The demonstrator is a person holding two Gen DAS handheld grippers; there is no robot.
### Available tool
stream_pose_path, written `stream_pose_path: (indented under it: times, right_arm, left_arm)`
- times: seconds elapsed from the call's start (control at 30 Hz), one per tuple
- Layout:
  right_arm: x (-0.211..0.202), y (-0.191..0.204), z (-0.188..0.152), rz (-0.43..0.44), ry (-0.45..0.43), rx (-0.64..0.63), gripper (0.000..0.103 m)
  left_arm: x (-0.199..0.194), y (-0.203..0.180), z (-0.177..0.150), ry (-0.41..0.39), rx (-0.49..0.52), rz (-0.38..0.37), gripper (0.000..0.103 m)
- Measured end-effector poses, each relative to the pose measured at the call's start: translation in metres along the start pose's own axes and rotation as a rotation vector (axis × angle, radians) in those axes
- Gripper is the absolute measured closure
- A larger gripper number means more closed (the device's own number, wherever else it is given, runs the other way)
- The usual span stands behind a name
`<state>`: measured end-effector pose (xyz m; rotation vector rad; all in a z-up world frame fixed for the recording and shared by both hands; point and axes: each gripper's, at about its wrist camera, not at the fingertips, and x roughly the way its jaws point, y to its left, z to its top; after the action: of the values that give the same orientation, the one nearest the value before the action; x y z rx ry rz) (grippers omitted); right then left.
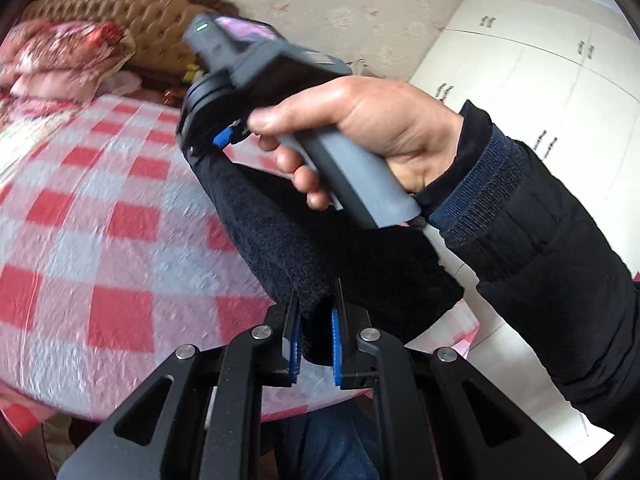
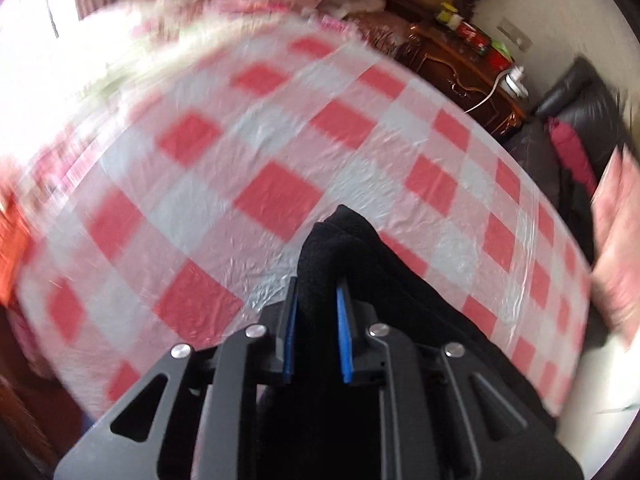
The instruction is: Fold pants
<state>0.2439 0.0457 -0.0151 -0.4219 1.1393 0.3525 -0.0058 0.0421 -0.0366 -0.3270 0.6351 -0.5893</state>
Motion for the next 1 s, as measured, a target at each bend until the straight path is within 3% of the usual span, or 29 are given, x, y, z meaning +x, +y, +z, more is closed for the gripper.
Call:
stream_pose_path:
  times: [0.17,0.3,0.5,0.6,0.7,0.87,1.0]
  right_arm:
    - [-0.062,-0.084,-0.013,0.197,-0.122,0.189,0.087]
    - [-0.094,-0.160,-0.044,0.325,-0.196,0.328,0.087]
    - [-0.120,-0.288,-0.129,0.453,-0.316,0.527,0.088]
    - [-0.106,-0.352,-0.185,0.501,-0.339,0.628,0.088]
    - [-0.065,-0.403,-0.238,0.528,-0.313,0.715,0.088]
    - [-0.001,-0.441,-0.298,0.570,-0.256,0.809,0.088]
    - [-0.003,-0.446,-0.303,0.640,-0.310,0.805,0.090]
  left_arm:
    - [0.006,-0.043,0.022,-0.017,0.130,-0.034,0.096]
    - [0.025,-0.096,0.034,-0.014,0.264,-0.054,0.096]
    - [0.087,-0.199,0.027,0.021,0.480,-0.056,0.096]
    - [0.125,-0.246,0.003,0.031,0.588,-0.031,0.096]
    - [0.175,-0.282,-0.030,0.074,0.665,0.001,0.096]
    - [0.237,-0.305,-0.080,0.164,0.739,0.070,0.096]
    - [0.240,-0.318,-0.083,0.119,0.783,0.109,0.096]
